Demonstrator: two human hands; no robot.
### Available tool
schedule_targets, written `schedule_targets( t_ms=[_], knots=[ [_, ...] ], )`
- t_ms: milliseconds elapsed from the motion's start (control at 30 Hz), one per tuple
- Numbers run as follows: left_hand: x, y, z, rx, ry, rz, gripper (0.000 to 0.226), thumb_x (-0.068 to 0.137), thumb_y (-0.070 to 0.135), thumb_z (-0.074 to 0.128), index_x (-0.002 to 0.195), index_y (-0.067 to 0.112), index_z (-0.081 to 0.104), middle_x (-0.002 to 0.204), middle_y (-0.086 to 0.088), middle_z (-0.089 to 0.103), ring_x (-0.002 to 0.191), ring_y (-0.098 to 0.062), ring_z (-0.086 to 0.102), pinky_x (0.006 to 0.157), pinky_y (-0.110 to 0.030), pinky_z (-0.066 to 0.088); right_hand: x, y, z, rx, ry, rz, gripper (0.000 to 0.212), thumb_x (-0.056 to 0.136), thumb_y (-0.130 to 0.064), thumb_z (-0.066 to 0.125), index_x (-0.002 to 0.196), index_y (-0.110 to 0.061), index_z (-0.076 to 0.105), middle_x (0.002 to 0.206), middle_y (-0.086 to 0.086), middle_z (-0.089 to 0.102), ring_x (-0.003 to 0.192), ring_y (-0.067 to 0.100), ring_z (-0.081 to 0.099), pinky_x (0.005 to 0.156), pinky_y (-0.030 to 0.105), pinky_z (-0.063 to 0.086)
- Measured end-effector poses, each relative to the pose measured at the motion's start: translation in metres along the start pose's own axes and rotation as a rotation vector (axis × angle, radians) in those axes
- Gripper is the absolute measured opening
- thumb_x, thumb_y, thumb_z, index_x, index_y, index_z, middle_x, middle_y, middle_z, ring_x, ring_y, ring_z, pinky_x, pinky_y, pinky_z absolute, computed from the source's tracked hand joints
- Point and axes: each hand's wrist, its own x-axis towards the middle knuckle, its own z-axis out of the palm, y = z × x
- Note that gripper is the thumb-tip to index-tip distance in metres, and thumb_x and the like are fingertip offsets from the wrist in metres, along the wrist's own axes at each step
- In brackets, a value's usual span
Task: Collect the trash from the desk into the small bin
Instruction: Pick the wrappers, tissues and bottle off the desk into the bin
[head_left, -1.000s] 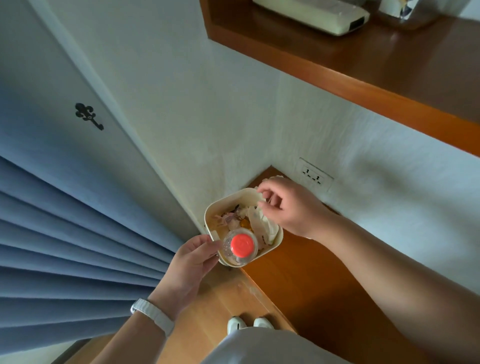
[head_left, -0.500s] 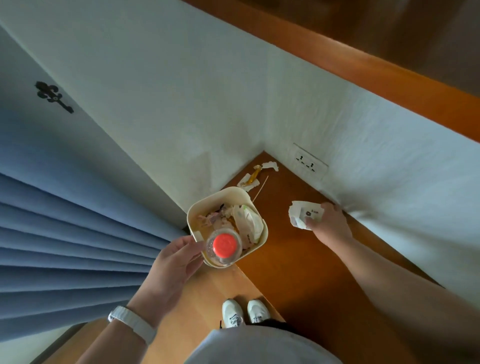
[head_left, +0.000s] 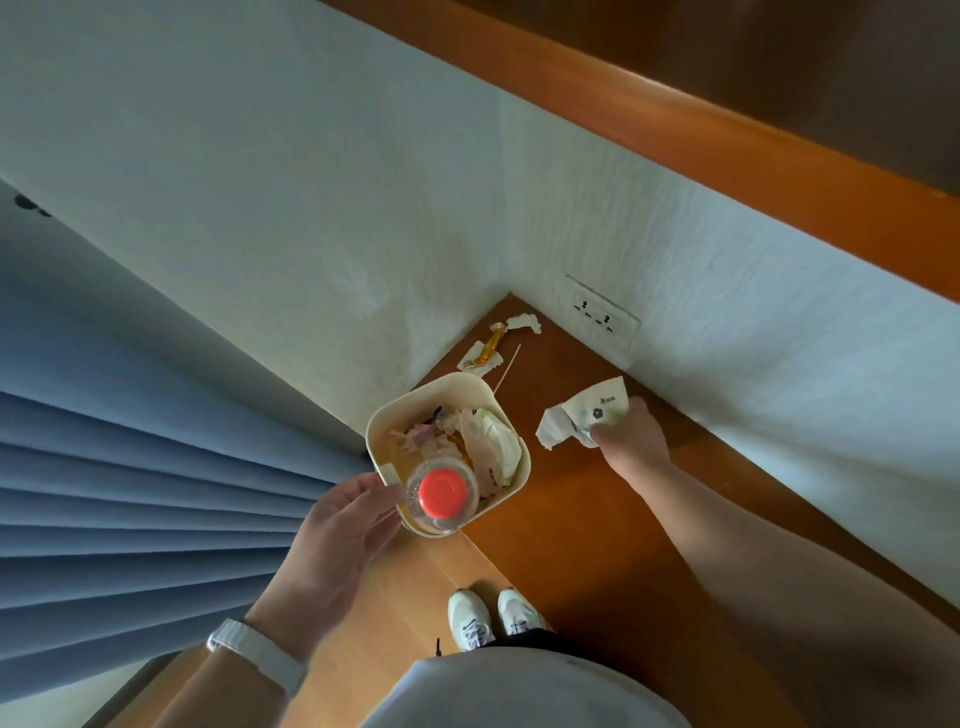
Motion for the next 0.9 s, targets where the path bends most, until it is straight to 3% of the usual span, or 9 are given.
schedule_targets(
  t_ms=[133,200,333,467,567,633,733,900],
  knots=[
    [0.0,0.004,0.0,0.01,-0.019,0.002,0.017,0.098,0.01,0.054,0.1,0.001,0.067,0.087,-0.009,0.078,0.079,-0.011,0.074,0.089,-0.033,0.049,-0.01,0.0,-0.006,0.067,-0.003,-0.056,0.019,0.083,-0.015,0.062,0.098,-0.016,0.052,0.092,-0.001,0.062,0.077,0.015,0.062,0.066,0.036,0.058],
    [0.0,0.007,0.0,0.01,-0.022,0.009,0.015,0.098,0.009,0.054,0.097,0.001,0.066,0.082,-0.008,0.078,0.075,-0.011,0.074,0.085,-0.032,0.05,-0.017,-0.005,-0.013,0.109,-0.001,-0.073,0.007,0.086,-0.016,0.06,0.089,-0.016,0.054,0.085,0.002,0.062,0.069,0.013,0.058,0.058,0.029,0.05],
    [-0.001,0.009,0.002,0.023,-0.067,0.025,0.017,0.099,0.008,0.052,0.098,0.0,0.066,0.081,-0.008,0.078,0.073,-0.01,0.074,0.067,-0.019,0.057,-0.035,-0.022,-0.031,0.158,0.002,-0.163,0.006,0.092,-0.02,0.057,0.086,-0.019,0.055,0.081,0.003,0.062,0.064,0.012,0.056,0.052,0.025,0.041],
    [-0.005,0.013,0.0,0.002,-0.091,0.048,0.019,0.098,0.009,0.053,0.104,-0.002,0.067,0.088,-0.011,0.079,0.081,-0.014,0.075,0.077,-0.023,0.058,-0.061,-0.047,-0.05,0.232,0.022,-0.255,0.008,0.093,-0.022,0.057,0.101,-0.021,0.054,0.088,-0.003,0.062,0.075,0.014,0.062,0.058,0.03,0.052],
    [-0.009,0.014,-0.005,-0.003,-0.091,0.053,0.02,0.098,0.011,0.054,0.106,-0.003,0.066,0.094,-0.015,0.078,0.087,-0.02,0.075,0.088,-0.032,0.052,-0.085,-0.072,-0.061,0.281,0.005,-0.344,0.015,0.092,-0.023,0.057,0.107,-0.022,0.056,0.091,0.0,0.065,0.07,0.018,0.062,0.051,0.028,0.045],
    [-0.008,0.013,-0.011,0.004,-0.08,0.05,0.024,0.097,0.012,0.056,0.111,-0.007,0.064,0.1,-0.021,0.076,0.092,-0.027,0.072,0.092,-0.036,0.053,-0.104,-0.09,-0.068,0.312,-0.011,-0.433,0.012,0.09,-0.021,0.059,0.102,-0.019,0.06,0.088,0.007,0.067,0.066,0.027,0.061,0.052,0.034,0.046],
    [-0.009,0.013,-0.02,0.005,-0.065,0.056,0.021,0.096,0.012,0.059,0.107,-0.006,0.064,0.1,-0.024,0.07,0.094,-0.03,0.066,0.093,-0.038,0.053,-0.134,-0.118,-0.075,0.309,-0.127,-0.569,0.012,0.089,-0.02,0.06,0.099,-0.027,0.061,0.093,-0.002,0.07,0.082,0.025,0.067,0.069,0.047,0.058],
    [-0.017,0.011,-0.035,-0.021,-0.061,0.068,0.018,0.096,0.011,0.059,0.106,-0.002,0.064,0.098,-0.021,0.07,0.091,-0.027,0.066,0.082,-0.028,0.059,-0.164,-0.149,-0.067,0.106,-0.382,-0.74,0.018,0.088,-0.028,0.062,0.105,-0.028,0.065,0.091,-0.005,0.073,0.082,0.022,0.07,0.071,0.051,0.058]
  ],
)
